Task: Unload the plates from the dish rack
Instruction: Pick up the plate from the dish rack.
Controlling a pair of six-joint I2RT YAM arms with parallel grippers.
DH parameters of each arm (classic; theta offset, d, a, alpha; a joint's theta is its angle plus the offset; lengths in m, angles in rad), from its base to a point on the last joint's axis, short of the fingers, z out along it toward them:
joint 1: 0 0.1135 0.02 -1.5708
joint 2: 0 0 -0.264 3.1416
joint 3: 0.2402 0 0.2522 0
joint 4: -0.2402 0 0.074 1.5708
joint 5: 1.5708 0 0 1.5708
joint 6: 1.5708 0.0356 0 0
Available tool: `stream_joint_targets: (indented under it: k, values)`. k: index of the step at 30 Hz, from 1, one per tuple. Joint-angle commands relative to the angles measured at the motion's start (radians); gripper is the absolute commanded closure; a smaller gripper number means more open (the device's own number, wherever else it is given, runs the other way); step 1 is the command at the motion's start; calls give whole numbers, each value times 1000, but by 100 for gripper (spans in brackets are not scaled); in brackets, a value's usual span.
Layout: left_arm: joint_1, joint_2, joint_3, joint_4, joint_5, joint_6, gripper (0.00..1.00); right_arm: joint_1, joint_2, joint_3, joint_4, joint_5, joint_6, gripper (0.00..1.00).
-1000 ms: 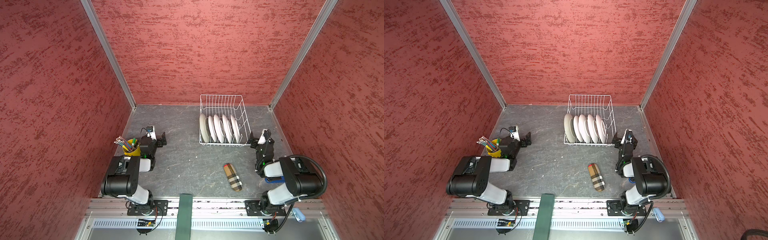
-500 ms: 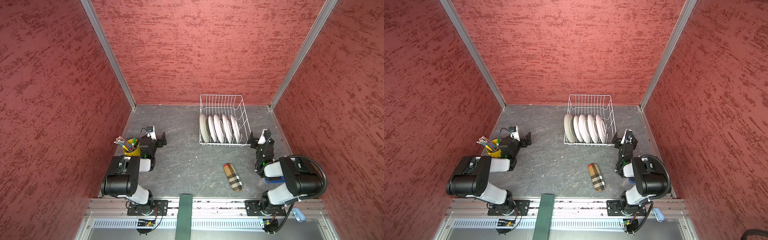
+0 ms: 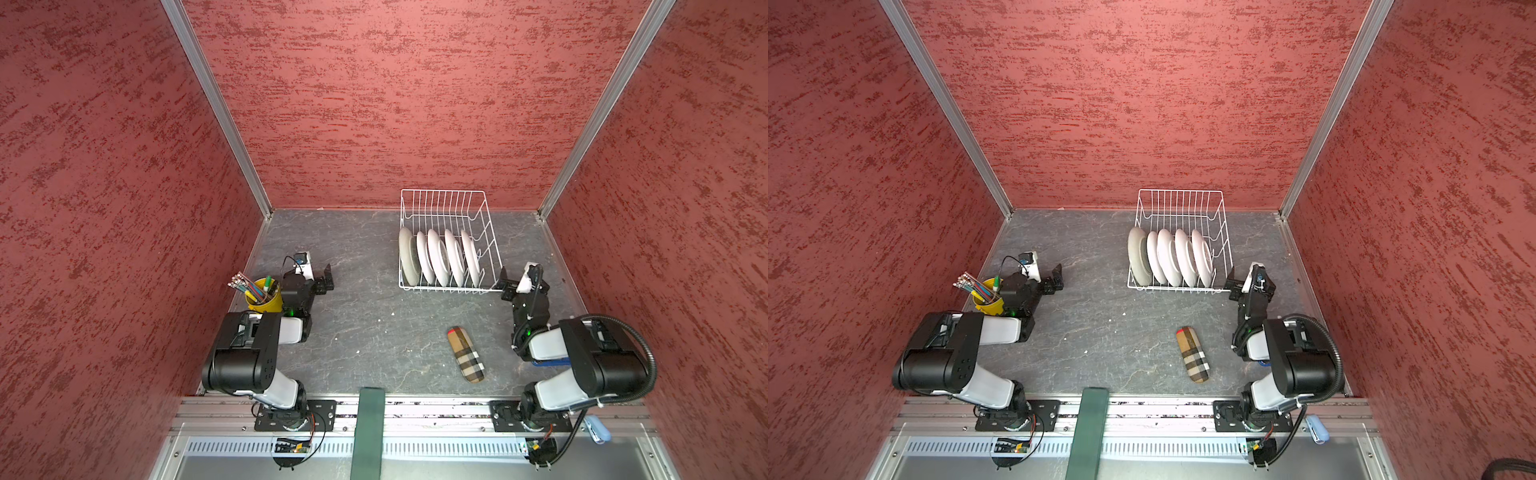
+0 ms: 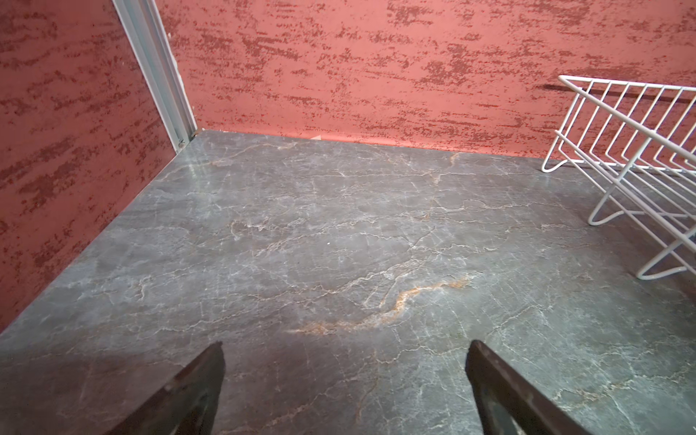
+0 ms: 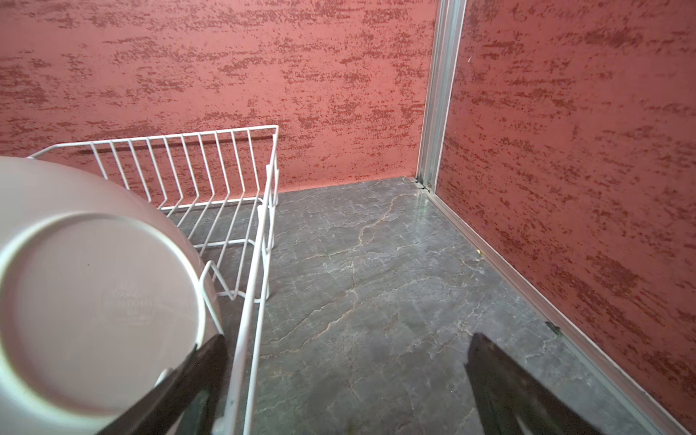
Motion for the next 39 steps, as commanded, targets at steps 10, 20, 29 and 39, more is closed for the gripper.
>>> stream_joint_targets:
  k: [10, 20, 29, 39]
  values:
    - [-33, -128, 56, -173, -103, 24, 1, -5, -367, 52, -342, -20, -84, 1]
    - [-175, -421, 244, -648, -217, -61, 1, -4, -442, 377, -991, 1, 204, 1]
    - [-248, -458, 512, -1016, 56, -273, 1, 6, -454, 574, -1395, -66, 302, 1]
    - [-246, -392, 583, -1083, 194, -359, 1, 282, -303, 873, -1691, 110, 379, 1]
